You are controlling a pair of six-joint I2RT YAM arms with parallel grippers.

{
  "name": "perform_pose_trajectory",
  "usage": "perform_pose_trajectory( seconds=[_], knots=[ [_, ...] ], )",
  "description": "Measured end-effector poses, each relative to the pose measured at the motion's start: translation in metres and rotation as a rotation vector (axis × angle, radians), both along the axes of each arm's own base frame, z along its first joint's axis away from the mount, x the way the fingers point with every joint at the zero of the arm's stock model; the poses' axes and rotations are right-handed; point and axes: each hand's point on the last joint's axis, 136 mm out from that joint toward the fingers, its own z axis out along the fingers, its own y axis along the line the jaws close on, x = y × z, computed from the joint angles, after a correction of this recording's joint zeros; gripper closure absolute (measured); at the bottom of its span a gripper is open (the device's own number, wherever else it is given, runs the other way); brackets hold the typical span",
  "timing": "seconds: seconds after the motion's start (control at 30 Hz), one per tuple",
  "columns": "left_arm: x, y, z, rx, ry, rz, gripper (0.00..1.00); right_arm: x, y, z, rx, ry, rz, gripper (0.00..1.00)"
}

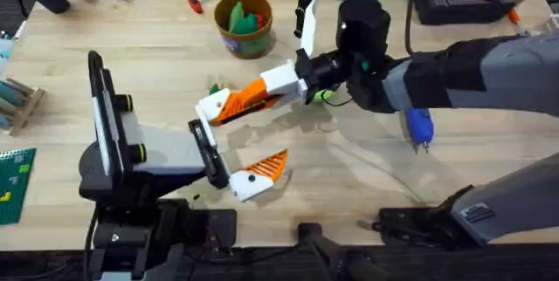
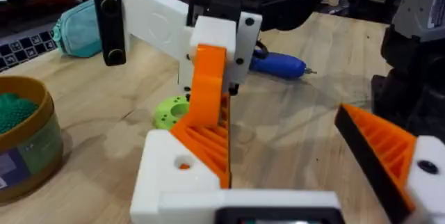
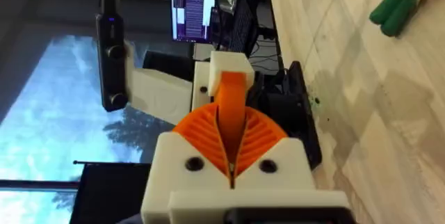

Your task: Pick up the gripper from the table and insert it into the empty holder that is missing its gripper. Then pick up a screw, insert it into the mounting hole, and use the screwdriver to tighten it. Finally, clean up the table by picking up the vegetable and placing it into the bucket.

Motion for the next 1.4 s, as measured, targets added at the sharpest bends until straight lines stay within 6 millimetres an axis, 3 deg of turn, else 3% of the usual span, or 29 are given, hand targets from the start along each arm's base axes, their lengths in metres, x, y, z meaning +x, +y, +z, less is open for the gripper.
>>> perform_pose_trajectory(
  seconds=[1.4],
  knots=[
    [0.0037,0.0018,0.0003,0.006,-0.012,0.023,0.014,0.0092,0.0053,0.0047,0.013,-0.033,-0.057,0.992]
  ],
)
